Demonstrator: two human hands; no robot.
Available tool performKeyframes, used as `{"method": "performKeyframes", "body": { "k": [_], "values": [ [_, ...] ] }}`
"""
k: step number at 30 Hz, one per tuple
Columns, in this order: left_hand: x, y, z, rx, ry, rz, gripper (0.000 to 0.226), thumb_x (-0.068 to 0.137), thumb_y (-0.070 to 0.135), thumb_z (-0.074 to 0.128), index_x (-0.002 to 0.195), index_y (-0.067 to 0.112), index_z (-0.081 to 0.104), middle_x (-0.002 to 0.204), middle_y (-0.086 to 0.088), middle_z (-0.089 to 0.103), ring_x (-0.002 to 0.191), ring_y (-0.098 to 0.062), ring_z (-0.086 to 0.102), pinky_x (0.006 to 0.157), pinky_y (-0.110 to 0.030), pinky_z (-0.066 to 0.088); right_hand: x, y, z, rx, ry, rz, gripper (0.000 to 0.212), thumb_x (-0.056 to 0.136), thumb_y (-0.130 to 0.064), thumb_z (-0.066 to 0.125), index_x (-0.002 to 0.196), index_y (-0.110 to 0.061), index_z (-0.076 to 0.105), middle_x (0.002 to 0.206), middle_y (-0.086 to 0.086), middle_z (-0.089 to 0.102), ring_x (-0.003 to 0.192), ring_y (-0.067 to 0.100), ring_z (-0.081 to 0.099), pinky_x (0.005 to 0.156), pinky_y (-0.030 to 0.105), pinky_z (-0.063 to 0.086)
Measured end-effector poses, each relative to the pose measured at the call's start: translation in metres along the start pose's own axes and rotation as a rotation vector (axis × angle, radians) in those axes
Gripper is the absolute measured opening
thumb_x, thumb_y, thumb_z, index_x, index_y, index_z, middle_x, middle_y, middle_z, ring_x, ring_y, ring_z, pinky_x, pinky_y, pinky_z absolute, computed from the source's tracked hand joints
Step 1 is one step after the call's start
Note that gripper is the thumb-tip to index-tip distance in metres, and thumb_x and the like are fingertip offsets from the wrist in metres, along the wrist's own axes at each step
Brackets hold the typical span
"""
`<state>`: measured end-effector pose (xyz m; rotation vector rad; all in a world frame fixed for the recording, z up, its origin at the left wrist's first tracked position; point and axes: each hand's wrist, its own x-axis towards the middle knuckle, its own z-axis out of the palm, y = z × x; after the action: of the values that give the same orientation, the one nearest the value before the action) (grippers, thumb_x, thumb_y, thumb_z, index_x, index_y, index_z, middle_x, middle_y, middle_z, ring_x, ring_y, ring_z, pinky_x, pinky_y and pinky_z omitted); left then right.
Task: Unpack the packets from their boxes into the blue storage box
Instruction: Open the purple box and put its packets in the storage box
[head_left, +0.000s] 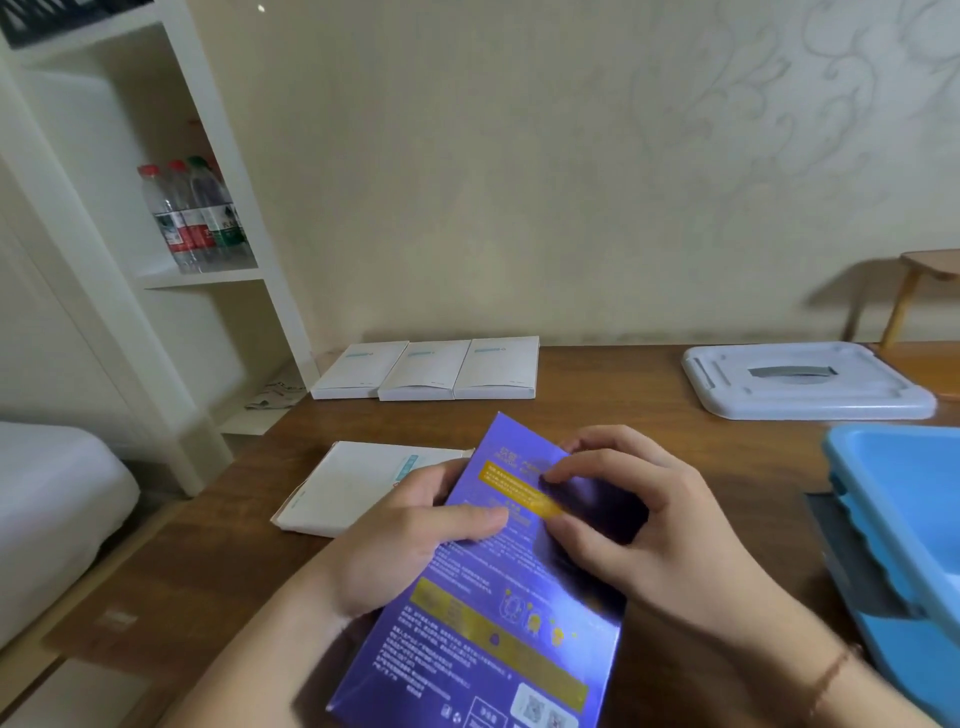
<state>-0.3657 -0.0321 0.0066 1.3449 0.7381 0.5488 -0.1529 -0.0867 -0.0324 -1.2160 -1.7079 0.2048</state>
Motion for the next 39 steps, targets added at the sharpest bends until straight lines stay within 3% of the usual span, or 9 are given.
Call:
{"method": "performKeyframes", "body": {
  "k": [3,6,12,19,22,24,26,31,39],
  "values": [
    [0.000,0.001,0.002,0.029,-0.001,0.015,0.023,0.080,0.016,0.066,0.100,0.020,0.075,0.103,-0.014,0.073,0.088,-0.030,0.071,0.073,-0.037,0.058,0.001,-0.009,0.001,-0.169,0.099,-0.008,0.033,0.065,-0.059,0.070,0.090,-0.038,0.071,0.106,-0.026,0.064,0.081,-0.001,0.063,0.068,0.034,0.054],
    [-0.001,0.004,0.005,0.041,-0.042,0.049,0.023,0.084,0.013,0.063,0.102,0.020,0.075,0.101,-0.010,0.074,0.087,-0.025,0.073,0.070,-0.030,0.056,0.003,-0.016,0.002,-0.211,0.203,-0.036,0.030,0.064,-0.057,0.073,0.083,-0.034,0.073,0.097,-0.023,0.068,0.069,0.002,0.061,0.058,0.031,0.054],
    [-0.001,0.004,0.005,0.094,-0.025,0.077,0.023,0.084,0.015,0.063,0.104,0.022,0.073,0.102,-0.009,0.075,0.089,-0.026,0.072,0.071,-0.032,0.056,0.002,-0.016,0.001,-0.323,0.261,-0.142,0.019,0.068,-0.047,0.077,0.077,-0.031,0.075,0.099,-0.016,0.074,0.073,0.006,0.071,0.053,0.029,0.055],
    [0.004,-0.002,0.005,0.110,0.017,0.038,0.023,0.082,0.021,0.067,0.104,0.024,0.073,0.102,-0.009,0.074,0.090,-0.029,0.072,0.074,-0.037,0.056,0.000,-0.007,0.008,-0.482,0.306,-0.278,0.015,0.082,-0.032,0.066,0.077,-0.024,0.077,0.102,-0.005,0.076,0.069,0.015,0.074,0.045,0.026,0.053],
    [0.008,-0.007,0.004,0.084,0.060,0.019,0.025,0.078,0.024,0.070,0.103,0.024,0.074,0.107,-0.014,0.073,0.094,-0.035,0.071,0.083,-0.047,0.057,-0.006,-0.001,0.012,-0.457,0.279,-0.243,0.011,0.084,-0.024,0.068,0.087,-0.022,0.078,0.111,-0.005,0.073,0.091,0.015,0.073,0.062,0.029,0.059],
    [0.009,-0.010,0.003,0.075,0.079,0.039,0.025,0.078,0.023,0.069,0.103,0.024,0.074,0.108,-0.016,0.073,0.094,-0.036,0.071,0.086,-0.049,0.055,-0.012,-0.001,0.014,-0.346,0.264,-0.141,0.014,0.085,-0.035,0.066,0.089,-0.028,0.078,0.118,-0.012,0.069,0.108,0.011,0.066,0.081,0.029,0.057],
    [0.008,-0.012,0.005,0.073,0.079,0.057,0.025,0.081,0.022,0.067,0.104,0.026,0.073,0.107,-0.014,0.073,0.094,-0.034,0.072,0.082,-0.045,0.058,-0.013,-0.004,0.017,-0.268,0.247,-0.067,0.016,0.081,-0.043,0.068,0.089,-0.032,0.077,0.122,-0.018,0.066,0.114,0.010,0.061,0.087,0.030,0.054],
    [0.006,-0.014,0.008,0.122,0.088,0.126,0.026,0.085,0.021,0.064,0.108,0.029,0.071,0.108,-0.007,0.074,0.096,-0.028,0.073,0.073,-0.031,0.057,-0.011,-0.007,0.026,-0.247,0.283,-0.103,0.009,0.080,-0.031,0.072,0.082,-0.026,0.080,0.113,-0.014,0.069,0.107,0.017,0.060,0.084,0.038,0.052],
    [0.005,-0.021,0.008,0.153,0.097,0.135,0.028,0.084,0.022,0.064,0.110,0.030,0.069,0.109,-0.009,0.073,0.100,-0.030,0.071,0.086,-0.042,0.057,-0.011,-0.005,0.033,-0.516,0.328,-0.293,0.014,0.091,-0.013,0.059,0.084,-0.013,0.071,0.104,0.001,0.069,0.096,0.028,0.061,0.079,0.040,0.050]
  ]
}}
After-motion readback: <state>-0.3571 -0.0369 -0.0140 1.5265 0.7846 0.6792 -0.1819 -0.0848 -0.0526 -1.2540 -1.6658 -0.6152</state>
